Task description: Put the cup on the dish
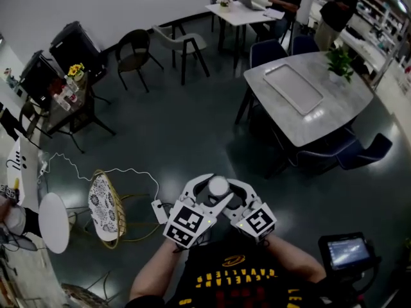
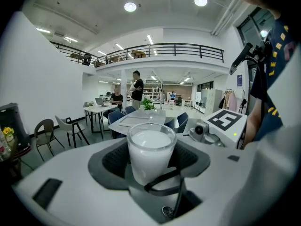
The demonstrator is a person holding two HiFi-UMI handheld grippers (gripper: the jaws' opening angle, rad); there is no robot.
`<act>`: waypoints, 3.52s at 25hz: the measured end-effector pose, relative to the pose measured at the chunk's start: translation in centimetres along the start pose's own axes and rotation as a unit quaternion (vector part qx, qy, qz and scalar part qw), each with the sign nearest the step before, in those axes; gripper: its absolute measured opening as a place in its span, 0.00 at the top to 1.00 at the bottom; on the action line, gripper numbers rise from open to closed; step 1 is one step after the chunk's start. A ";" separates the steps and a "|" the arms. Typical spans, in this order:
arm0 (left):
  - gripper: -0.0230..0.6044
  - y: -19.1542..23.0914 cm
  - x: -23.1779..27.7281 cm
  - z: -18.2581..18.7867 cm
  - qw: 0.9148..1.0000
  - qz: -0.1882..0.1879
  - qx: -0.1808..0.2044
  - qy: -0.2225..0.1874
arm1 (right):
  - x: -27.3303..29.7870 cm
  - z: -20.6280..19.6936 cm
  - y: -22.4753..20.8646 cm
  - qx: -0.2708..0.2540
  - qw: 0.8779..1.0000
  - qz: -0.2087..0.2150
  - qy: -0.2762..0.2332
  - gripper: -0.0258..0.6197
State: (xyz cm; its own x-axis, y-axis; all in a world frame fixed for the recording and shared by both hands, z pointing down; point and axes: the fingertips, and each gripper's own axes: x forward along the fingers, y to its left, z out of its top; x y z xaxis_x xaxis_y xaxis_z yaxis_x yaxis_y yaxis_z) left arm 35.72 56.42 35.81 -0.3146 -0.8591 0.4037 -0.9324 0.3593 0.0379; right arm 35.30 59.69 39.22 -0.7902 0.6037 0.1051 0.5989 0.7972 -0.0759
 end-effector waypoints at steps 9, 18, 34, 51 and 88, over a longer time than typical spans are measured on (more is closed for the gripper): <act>0.54 1.8 4.3 1.8 1.000 0.017 0.010 0.004 | 0.5 0.5 -5.0 -0.011 1.000 0.015 -0.005 0.57; 0.54 5.1 8.1 2.6 1.000 -0.004 0.012 0.011 | 2.7 0.1 -9.8 -0.011 1.000 -0.007 0.002 0.57; 0.54 18.6 14.1 6.2 0.992 -0.112 0.065 0.008 | 14.1 2.4 -20.8 -0.010 0.992 -0.122 0.019 0.57; 0.54 23.0 19.2 8.1 0.976 -0.203 0.082 0.001 | 17.0 2.6 -27.7 -0.003 0.976 -0.213 0.032 0.57; 0.54 19.2 48.0 18.8 0.947 -0.281 0.154 0.033 | 5.3 2.0 -56.8 0.027 0.951 -0.308 0.003 0.57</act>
State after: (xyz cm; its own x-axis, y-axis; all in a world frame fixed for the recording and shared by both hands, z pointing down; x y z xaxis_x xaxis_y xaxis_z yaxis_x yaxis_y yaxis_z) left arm -0.65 15.31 38.76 0.2495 -0.8544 0.4558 -0.9598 -0.2807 -0.0008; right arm -3.15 17.57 42.14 -0.9881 0.0223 0.1525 0.0150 0.9987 -0.0484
